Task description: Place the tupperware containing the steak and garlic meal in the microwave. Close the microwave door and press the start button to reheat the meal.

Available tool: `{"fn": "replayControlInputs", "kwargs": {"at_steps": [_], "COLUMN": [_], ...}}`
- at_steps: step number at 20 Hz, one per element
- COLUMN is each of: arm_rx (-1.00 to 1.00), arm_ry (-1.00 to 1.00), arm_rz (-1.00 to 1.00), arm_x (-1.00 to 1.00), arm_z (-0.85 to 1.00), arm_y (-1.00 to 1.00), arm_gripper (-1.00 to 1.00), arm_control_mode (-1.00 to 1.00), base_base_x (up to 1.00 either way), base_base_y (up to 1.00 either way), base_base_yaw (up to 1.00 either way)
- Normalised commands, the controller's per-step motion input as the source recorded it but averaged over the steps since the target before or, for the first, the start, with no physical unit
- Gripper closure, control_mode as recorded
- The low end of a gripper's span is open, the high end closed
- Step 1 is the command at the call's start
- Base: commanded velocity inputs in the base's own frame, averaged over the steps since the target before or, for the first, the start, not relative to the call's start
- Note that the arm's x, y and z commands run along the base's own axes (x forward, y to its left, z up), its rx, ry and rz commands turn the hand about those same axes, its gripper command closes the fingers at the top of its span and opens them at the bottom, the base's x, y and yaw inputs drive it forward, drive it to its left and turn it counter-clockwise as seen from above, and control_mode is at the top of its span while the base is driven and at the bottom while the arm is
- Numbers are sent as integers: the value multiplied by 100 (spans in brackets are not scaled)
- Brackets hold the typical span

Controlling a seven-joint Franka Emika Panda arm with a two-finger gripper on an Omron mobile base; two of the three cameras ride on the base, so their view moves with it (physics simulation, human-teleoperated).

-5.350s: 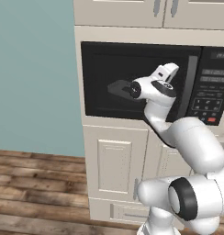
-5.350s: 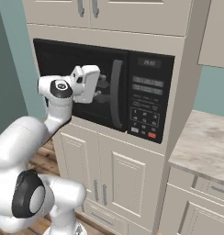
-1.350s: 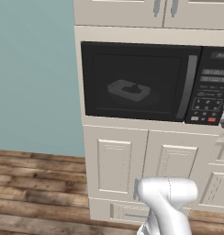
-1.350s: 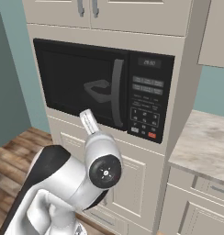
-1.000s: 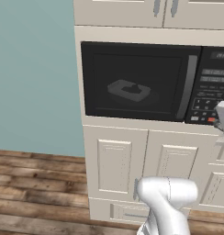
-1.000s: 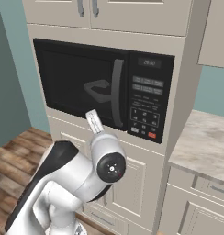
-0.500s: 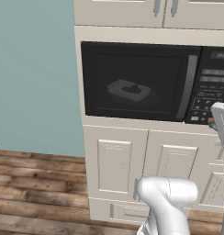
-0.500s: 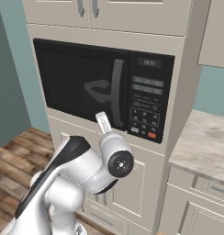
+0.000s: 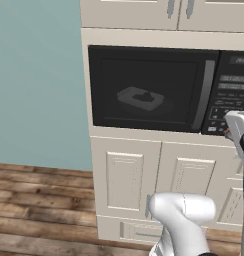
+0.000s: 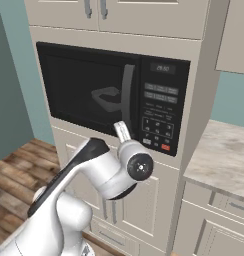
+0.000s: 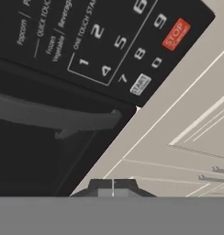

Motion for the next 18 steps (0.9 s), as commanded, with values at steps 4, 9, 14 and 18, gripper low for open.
{"fn": "replayControlInputs", "kwargs": {"at_steps": [4, 9, 14, 18], "arm_rx": [0, 0, 2, 1], "arm_ry": [0, 0, 0, 0], "arm_rz": [-2, -1, -1, 0], "arm_x": [23, 32, 38, 34], "arm_z": [-16, -17, -19, -20], "arm_y": [-13, -11, -11, -11], "arm_gripper": [100, 100, 100, 100], "arm_control_mode": [-100, -100, -100, -100], "base_base_x": [0, 0, 0, 0], "base_base_y": [0, 0, 0, 0], "base_base_yaw": [0, 0, 0, 0]}}
